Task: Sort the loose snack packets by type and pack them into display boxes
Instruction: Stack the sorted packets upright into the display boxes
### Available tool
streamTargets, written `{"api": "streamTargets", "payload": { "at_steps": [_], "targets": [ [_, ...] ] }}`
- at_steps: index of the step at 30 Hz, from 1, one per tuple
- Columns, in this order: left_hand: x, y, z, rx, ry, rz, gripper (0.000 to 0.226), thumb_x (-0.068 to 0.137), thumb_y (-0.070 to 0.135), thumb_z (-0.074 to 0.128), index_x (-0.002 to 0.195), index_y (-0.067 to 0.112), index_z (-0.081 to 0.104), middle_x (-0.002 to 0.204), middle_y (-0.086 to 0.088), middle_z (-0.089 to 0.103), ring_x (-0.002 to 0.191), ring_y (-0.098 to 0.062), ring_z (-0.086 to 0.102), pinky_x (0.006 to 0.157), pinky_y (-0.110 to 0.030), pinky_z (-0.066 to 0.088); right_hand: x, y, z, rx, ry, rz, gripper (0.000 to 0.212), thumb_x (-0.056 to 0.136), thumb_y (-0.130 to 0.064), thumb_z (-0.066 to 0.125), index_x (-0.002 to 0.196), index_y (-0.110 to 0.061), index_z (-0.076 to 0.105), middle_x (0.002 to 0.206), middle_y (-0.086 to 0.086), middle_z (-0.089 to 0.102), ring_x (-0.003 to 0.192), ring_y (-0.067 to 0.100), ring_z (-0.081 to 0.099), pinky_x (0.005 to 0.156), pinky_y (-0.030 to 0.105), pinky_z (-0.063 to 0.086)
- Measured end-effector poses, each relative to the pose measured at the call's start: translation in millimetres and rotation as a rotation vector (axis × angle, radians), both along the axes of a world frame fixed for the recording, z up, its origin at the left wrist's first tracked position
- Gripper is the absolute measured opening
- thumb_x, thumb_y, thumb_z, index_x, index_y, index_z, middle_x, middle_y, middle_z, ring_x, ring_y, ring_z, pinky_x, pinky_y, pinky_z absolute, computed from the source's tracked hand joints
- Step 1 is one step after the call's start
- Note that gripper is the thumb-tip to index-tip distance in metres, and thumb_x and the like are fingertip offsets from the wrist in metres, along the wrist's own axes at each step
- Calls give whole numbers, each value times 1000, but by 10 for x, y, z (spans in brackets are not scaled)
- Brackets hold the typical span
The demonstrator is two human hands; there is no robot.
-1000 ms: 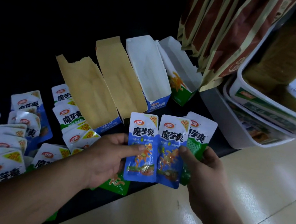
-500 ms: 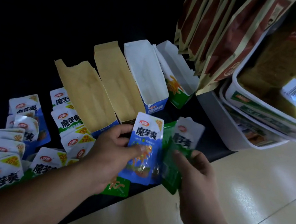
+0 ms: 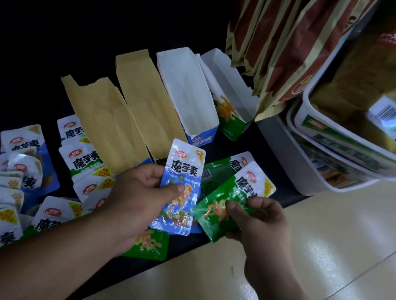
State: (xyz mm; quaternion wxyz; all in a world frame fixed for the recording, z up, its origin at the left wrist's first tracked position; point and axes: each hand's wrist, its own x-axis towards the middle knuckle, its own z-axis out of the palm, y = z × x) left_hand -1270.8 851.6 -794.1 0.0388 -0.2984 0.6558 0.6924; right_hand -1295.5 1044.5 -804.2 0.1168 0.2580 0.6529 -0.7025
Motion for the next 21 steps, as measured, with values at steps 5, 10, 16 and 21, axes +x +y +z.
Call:
{"api": "streamTargets", "payload": {
  "at_steps": [5,10,16,21],
  "targets": [
    [24,-45,101,-30,-1,17,17,87,-1,77,97,12,75,84,0,81,71,-13,77,55,-23,58,-84,3,21,29,29,-4,44,82,3,81,90,-17,43,78,4,52,75,28,71,46,32,52],
    [472,-375,349,-80,-100,-50,17,93,4,73,102,18,75,93,3,81,86,-17,78,73,-32,63,149,-382,139,95,113,184,51,71,2,90,92,-19,48,67,-1,52,66,20,59,56,37,52],
    [1527,-1083,383,-220,-245,138,11,90,8,77,99,15,76,90,-2,81,85,-23,78,79,-40,63,653,-972,6,199,97,511,46,72,-5,90,94,-25,54,75,3,71,61,15,69,55,31,56],
    [1862,-1506,240,-418,-234,344,16,85,16,84,77,12,70,67,-4,72,67,-28,71,68,-45,57,596,-1085,-54,545,261,711,36,78,-13,84,100,-32,61,79,-6,74,66,1,66,56,20,50]
  ]
}}
